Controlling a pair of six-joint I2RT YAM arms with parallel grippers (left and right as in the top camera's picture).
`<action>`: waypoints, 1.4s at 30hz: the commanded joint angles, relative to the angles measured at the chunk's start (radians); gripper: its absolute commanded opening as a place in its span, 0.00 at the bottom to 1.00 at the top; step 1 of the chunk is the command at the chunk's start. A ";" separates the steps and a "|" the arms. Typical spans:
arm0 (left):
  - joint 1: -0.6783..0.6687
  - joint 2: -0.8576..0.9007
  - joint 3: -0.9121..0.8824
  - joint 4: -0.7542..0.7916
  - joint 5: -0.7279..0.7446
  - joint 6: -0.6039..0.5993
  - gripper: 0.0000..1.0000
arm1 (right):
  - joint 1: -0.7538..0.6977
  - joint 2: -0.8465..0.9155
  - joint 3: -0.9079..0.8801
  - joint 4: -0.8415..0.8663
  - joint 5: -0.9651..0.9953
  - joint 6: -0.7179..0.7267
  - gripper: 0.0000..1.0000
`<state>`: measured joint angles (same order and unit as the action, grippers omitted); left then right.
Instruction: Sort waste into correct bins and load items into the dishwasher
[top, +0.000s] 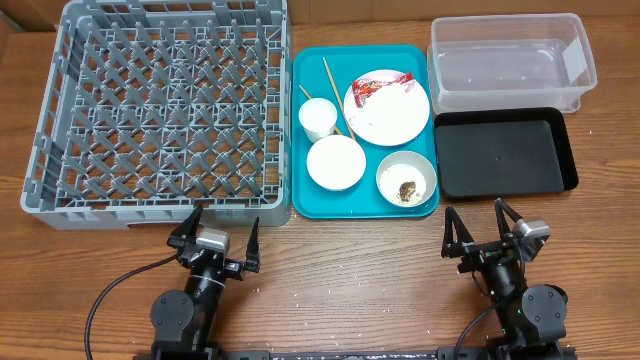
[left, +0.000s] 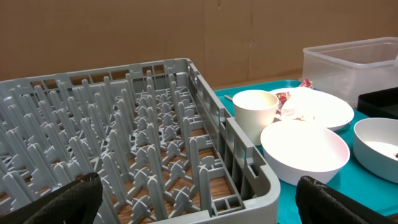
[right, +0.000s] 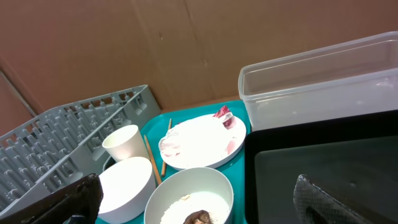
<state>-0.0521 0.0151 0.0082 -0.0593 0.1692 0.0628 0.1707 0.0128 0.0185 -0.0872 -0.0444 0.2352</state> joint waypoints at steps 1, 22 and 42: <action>0.006 -0.009 -0.003 0.000 0.007 0.020 1.00 | -0.003 -0.010 -0.011 0.006 0.006 0.000 1.00; 0.006 -0.009 -0.003 0.000 0.007 0.020 1.00 | -0.003 -0.010 -0.011 0.006 0.006 0.000 1.00; 0.006 -0.009 -0.003 0.000 0.007 0.020 1.00 | -0.003 -0.010 -0.009 0.039 -0.148 0.000 1.00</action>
<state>-0.0521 0.0151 0.0082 -0.0593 0.1692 0.0628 0.1707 0.0128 0.0185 -0.0650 -0.1200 0.2352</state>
